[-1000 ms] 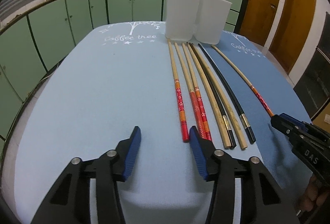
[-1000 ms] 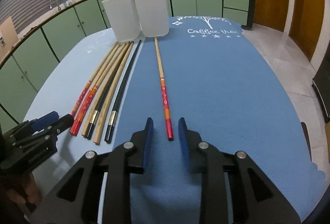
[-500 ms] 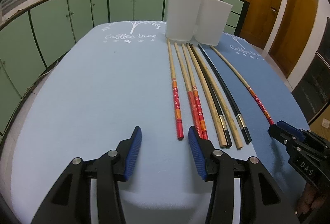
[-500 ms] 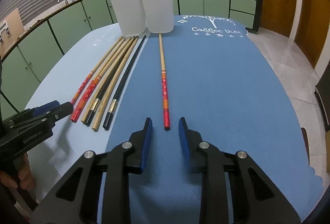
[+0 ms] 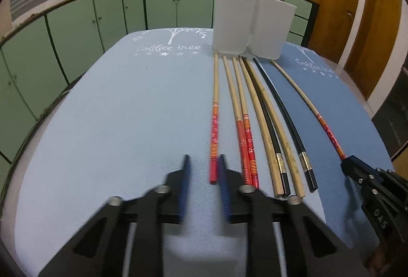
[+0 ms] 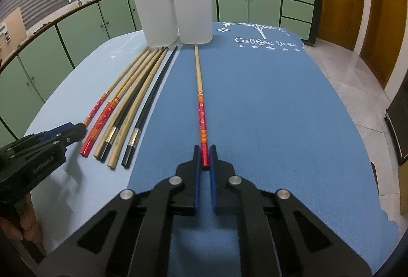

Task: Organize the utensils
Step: 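Grasp a red-patterned chopstick with the right tool while the left tool grasps another, then carry both chopsticks upright into the white holder and open both tools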

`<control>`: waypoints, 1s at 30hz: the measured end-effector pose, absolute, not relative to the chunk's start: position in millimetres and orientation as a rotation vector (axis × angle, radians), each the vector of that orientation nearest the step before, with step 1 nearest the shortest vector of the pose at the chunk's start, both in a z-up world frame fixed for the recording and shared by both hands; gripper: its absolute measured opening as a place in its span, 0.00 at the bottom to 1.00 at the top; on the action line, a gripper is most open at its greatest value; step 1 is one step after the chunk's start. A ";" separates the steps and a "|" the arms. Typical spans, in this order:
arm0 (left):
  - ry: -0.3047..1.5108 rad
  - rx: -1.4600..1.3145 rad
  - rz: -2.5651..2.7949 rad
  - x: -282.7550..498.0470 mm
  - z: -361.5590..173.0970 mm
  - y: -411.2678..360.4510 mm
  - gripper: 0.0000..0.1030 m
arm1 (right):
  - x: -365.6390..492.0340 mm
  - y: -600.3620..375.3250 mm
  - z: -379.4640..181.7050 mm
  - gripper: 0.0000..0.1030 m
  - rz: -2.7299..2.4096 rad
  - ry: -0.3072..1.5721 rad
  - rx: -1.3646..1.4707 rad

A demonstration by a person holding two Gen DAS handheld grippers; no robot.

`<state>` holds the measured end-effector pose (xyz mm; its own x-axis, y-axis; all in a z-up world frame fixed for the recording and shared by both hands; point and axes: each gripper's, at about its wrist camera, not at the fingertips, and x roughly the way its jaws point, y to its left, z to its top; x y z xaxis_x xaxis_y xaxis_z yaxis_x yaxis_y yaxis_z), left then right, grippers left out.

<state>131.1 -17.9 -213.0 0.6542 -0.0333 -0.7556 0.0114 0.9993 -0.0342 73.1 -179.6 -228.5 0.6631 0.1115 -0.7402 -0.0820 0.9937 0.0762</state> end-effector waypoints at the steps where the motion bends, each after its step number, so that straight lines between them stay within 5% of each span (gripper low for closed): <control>1: 0.863 -0.030 -0.039 131.8 -213.0 -19.1 0.06 | 73.1 -180.2 -228.1 0.05 0.112 0.840 0.041; 10: 0.860 -0.061 -0.074 123.8 -190.5 -12.5 0.05 | 66.1 -185.3 -199.7 0.05 0.140 0.799 0.056; 30: 0.560 -0.098 -0.116 113.4 -63.0 11.8 0.05 | 74.5 -207.3 -89.4 0.05 0.155 0.604 0.071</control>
<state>113.4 11.8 -63.0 0.8411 -0.1363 -0.5234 0.0832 0.9888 -0.1238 74.5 -207.3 -89.4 0.8121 0.1657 -0.5595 -0.1245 0.9860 0.1113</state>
